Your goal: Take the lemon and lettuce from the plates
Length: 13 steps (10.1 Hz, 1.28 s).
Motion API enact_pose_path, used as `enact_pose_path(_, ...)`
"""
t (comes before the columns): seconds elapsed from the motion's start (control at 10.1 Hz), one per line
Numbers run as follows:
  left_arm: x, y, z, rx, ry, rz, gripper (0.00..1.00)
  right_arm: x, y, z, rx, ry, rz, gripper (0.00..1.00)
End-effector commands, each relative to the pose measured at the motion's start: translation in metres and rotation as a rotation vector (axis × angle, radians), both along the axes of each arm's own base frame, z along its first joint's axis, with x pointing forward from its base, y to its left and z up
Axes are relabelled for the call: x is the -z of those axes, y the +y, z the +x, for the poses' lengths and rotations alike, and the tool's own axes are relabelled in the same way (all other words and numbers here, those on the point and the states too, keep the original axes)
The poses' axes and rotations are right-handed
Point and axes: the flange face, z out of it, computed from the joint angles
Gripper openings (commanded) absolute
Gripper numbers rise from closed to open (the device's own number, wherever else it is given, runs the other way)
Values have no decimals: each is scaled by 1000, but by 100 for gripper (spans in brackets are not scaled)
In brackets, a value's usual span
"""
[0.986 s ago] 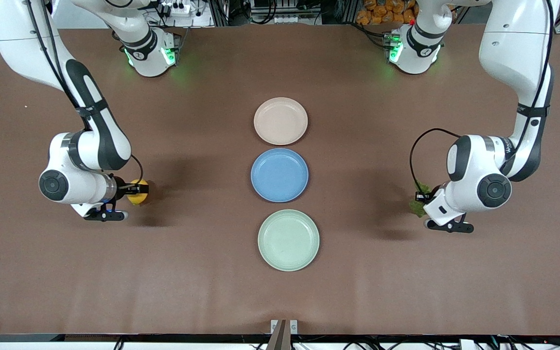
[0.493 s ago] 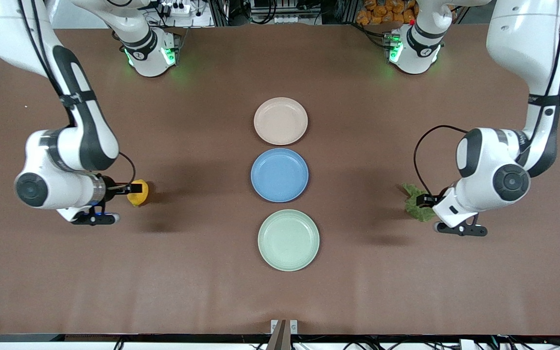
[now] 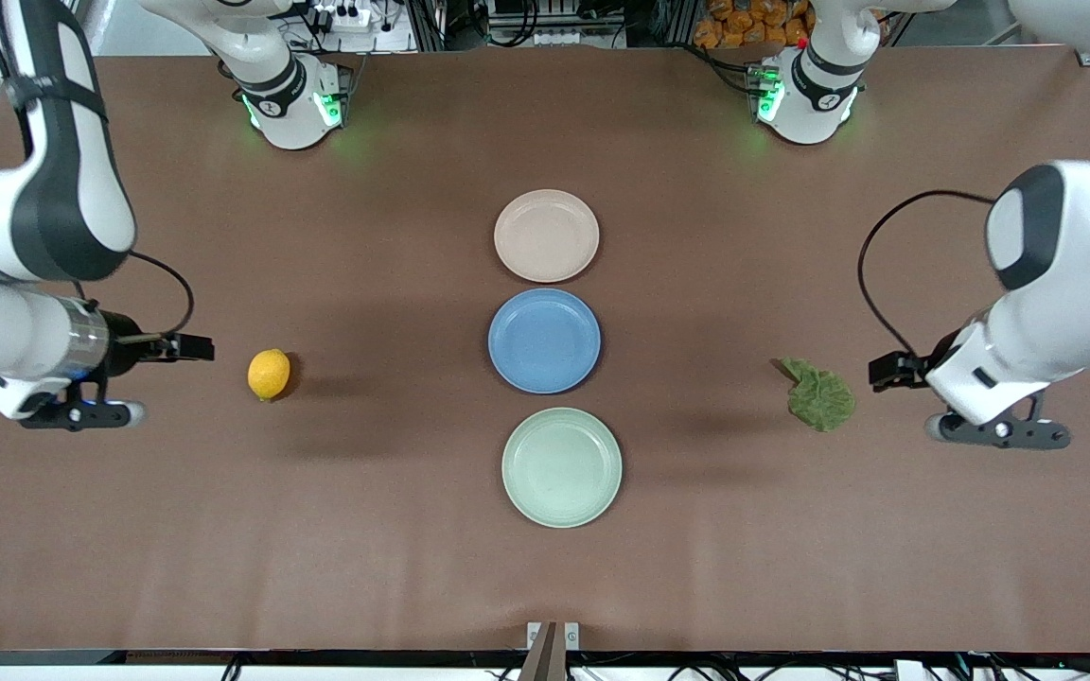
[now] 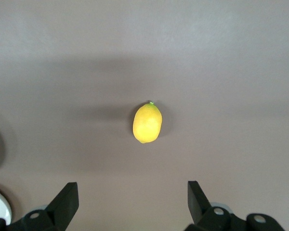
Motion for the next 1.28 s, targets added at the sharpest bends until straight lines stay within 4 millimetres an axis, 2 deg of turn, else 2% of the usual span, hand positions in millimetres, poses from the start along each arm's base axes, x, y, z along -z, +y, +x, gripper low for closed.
enact_pose_path(0.0,-54,5,-24,2,-51,16,100,-62,-2,-19,-10,-52,-11,100)
enact_pose_path(0.1,-72,7,-34,-11,-53,12,100,-94,-7,-20,-1,-82,-11,100)
enact_pose_path(0.2,-90,8,-43,-27,-75,9,100,-113,-12,-20,7,-102,-9,100)
enact_pose_path(0.39,-115,14,-63,-23,-54,1,100,-117,-13,-24,6,-85,-17,100)
enact_pose_path(0.49,-121,17,-67,-32,-59,-4,100,-115,-16,-27,7,-56,-43,100)
enact_pose_path(0.59,-123,19,-69,-40,-61,-5,100,-115,-17,-28,4,-55,-71,100)
enact_pose_path(0.69,-119,32,-72,-48,-31,-17,100,-117,-13,-28,1,-59,-81,100)
enact_pose_path(0.89,-125,29,-80,-50,-19,-60,100,-117,-17,-28,1,-57,-71,100)
enact_pose_path(1.08,-127,28,-93,-55,-13,-65,100,-131,-17,-40,1,-51,-82,100)
enact_pose_path(1.18,-129,32,-94,-59,-17,-62,100,-137,-24,-43,15,-44,-78,100)
